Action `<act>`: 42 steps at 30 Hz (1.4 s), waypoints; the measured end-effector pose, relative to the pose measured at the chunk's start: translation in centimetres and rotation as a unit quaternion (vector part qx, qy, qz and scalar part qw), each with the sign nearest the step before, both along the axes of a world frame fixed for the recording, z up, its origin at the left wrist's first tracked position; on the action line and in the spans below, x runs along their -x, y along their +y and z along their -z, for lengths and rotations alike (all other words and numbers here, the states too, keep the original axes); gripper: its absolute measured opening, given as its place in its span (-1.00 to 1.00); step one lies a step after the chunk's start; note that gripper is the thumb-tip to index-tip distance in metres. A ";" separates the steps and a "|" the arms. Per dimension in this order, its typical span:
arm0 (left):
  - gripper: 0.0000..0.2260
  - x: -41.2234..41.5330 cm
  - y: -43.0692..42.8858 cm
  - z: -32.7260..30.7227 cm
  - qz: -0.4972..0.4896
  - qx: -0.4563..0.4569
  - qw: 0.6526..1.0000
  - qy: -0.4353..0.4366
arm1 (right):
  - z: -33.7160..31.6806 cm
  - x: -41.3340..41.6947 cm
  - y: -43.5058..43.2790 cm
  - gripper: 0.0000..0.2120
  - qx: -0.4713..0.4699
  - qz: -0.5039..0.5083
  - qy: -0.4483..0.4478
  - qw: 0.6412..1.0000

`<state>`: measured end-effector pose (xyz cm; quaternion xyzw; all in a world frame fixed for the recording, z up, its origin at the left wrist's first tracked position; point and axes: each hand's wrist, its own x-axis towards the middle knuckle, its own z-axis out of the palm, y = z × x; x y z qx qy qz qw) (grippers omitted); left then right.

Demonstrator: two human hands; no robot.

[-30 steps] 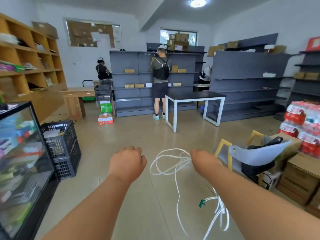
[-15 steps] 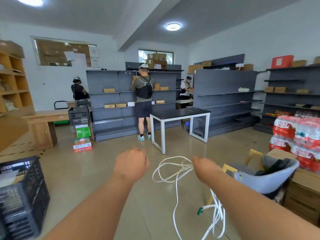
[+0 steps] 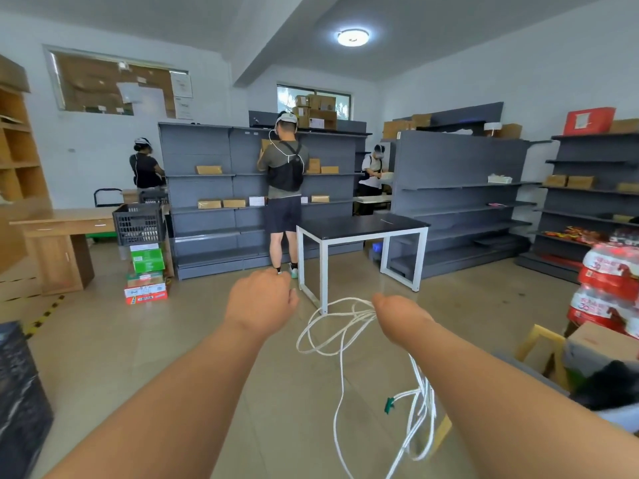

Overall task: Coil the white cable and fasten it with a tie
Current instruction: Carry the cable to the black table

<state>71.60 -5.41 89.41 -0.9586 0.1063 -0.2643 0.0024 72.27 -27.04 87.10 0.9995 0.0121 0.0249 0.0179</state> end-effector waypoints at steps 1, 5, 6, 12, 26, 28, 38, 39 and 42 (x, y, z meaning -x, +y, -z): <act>-0.76 -2.1 -0.4 -0.2 -0.003 0.001 1.000 0.000 | 0.1 -2.3 -0.5 -0.65 -0.001 -0.005 -0.001 1.000; -0.76 -9.4 -1.7 -0.5 -0.014 -0.005 1.000 0.001 | 0.4 -10.4 -2.0 -0.65 0.012 -0.022 -0.006 1.000; -0.76 -11.0 -2.0 -0.5 -0.015 -0.005 1.000 0.001 | 0.4 -12.2 -2.3 -0.65 0.014 -0.022 -0.007 1.000; -0.77 -21.1 -2.8 0.3 -0.008 0.002 1.000 0.015 | 0.6 -22.6 -3.5 -0.67 0.014 -0.028 -0.016 0.999; -0.77 -52.3 -4.2 2.0 0.086 -0.054 0.995 -0.010 | 3.6 -49.2 -4.8 -0.75 -0.010 0.067 -0.006 0.998; -0.77 -56.3 -5.0 1.9 0.105 -0.061 0.993 -0.012 | 3.6 -52.1 -5.3 -0.72 -0.006 0.080 -0.006 0.997; -0.75 -73.9 -11.9 4.5 0.153 -0.076 0.985 0.007 | 4.9 -67.8 -11.9 -0.67 0.005 0.115 0.011 0.993; -0.75 -75.9 -12.7 4.7 0.151 -0.077 0.986 0.010 | 5.0 -69.8 -12.9 -0.69 0.007 0.115 0.011 0.993; -0.75 -82.1 -15.5 5.1 0.145 -0.076 0.986 0.012 | 4.9 -76.0 -16.2 -0.72 0.016 0.111 0.006 0.994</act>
